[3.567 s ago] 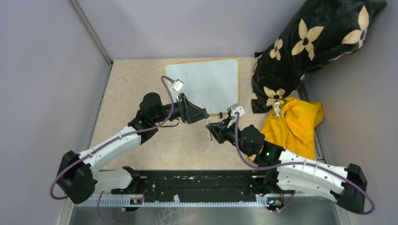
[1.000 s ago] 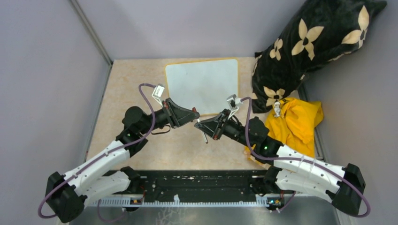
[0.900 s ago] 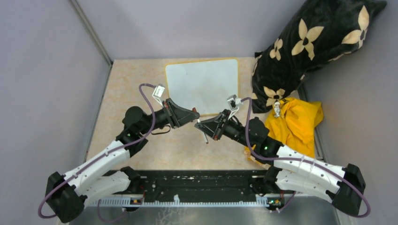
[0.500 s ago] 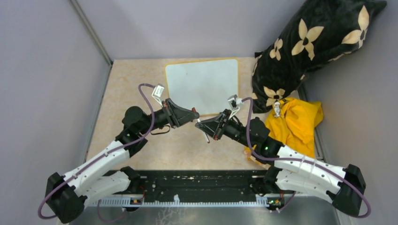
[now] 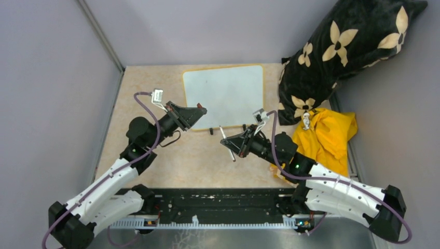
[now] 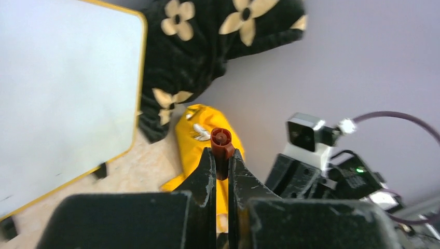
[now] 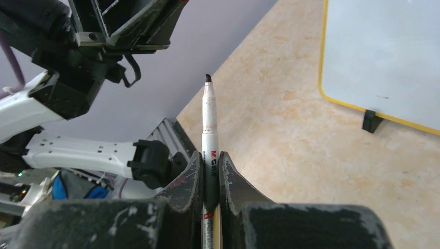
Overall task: Write a sentence on the whiteboard
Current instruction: Open the whiteboard marker at the center of the board, then place the pen cap at the center of the board.
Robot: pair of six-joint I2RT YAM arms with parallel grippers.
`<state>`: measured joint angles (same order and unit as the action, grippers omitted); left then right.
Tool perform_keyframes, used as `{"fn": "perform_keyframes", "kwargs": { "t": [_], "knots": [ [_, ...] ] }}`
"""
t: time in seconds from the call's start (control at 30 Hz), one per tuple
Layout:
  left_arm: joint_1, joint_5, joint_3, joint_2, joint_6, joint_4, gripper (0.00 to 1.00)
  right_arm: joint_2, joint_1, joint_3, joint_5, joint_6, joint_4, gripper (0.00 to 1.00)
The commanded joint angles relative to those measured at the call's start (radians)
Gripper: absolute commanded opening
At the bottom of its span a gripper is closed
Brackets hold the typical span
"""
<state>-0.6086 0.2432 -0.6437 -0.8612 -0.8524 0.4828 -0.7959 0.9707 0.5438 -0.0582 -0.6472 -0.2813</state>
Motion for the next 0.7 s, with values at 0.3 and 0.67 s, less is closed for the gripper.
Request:
{"fn": "perform_keyframes", "kwargs": {
  "t": [0.3, 0.67],
  "knots": [
    [0.001, -0.464, -0.157, -0.045, 0.331, -0.913, 0.0, 0.069, -0.006, 0.09, 0.487, 0.094, 0.392, 0.0],
    [0.3, -0.277, -0.132, -0.27, 0.405, -0.93, 0.0, 0.068, -0.006, 0.037, 0.45, 0.12, 0.341, 0.0]
  ]
}}
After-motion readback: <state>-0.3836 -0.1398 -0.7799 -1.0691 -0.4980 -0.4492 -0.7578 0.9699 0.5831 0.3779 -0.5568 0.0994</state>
